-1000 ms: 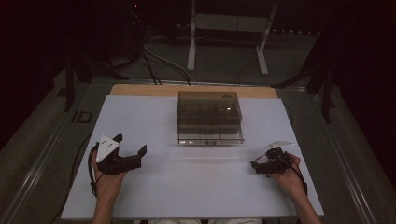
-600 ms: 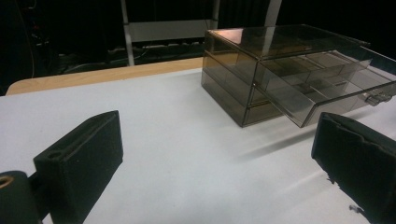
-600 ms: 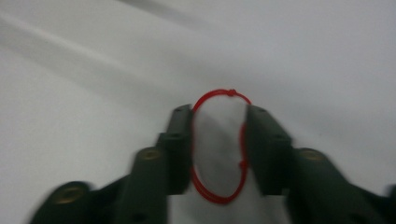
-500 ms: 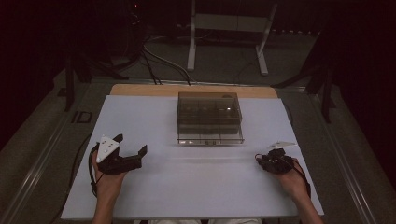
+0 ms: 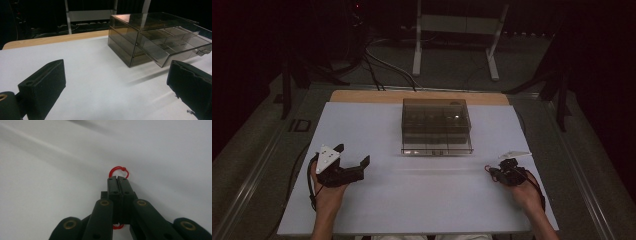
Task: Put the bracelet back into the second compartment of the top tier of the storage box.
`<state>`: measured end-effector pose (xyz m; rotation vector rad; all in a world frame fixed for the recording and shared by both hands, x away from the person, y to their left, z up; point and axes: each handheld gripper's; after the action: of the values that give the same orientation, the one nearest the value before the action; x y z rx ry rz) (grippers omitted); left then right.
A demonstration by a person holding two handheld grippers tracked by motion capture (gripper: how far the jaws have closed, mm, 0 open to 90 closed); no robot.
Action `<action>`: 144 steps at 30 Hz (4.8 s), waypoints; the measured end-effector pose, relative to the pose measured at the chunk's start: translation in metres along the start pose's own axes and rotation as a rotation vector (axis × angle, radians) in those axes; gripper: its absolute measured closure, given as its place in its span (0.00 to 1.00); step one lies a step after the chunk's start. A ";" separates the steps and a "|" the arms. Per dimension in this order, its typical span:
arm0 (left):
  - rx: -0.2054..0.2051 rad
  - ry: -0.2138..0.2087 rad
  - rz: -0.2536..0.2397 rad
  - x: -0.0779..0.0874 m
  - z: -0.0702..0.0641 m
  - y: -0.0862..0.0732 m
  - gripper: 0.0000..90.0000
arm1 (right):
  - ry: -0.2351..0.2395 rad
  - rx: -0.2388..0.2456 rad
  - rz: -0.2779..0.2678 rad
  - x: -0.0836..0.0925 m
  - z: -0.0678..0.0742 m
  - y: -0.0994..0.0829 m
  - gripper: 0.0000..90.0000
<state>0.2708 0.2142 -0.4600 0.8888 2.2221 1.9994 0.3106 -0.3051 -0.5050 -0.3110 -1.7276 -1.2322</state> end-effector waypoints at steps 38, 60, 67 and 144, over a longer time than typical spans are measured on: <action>0.003 0.001 -0.001 0.001 0.000 0.000 0.04 | 0.003 0.019 -0.069 0.024 0.005 0.021 1.00; 0.004 0.000 0.002 0.000 0.000 -0.001 0.04 | 0.015 0.040 -0.097 0.035 0.009 0.042 1.00; 0.003 -0.001 0.003 0.000 0.000 -0.001 0.04 | 0.016 0.049 -0.105 0.039 0.010 0.049 1.00; 0.004 0.000 0.003 0.000 0.001 -0.001 0.04 | 0.101 0.099 -0.189 0.042 0.043 0.119 1.00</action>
<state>0.2707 0.2156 -0.4607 0.8928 2.2271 1.9971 0.3449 -0.2276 -0.4024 -0.0262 -1.7535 -1.2691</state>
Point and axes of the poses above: each handheld gripper's, and its own axes: x roughly backward along the jaws, y roughly out of its top, z roughly to its left, and after that the axes turned 7 degrees about x, right-handed
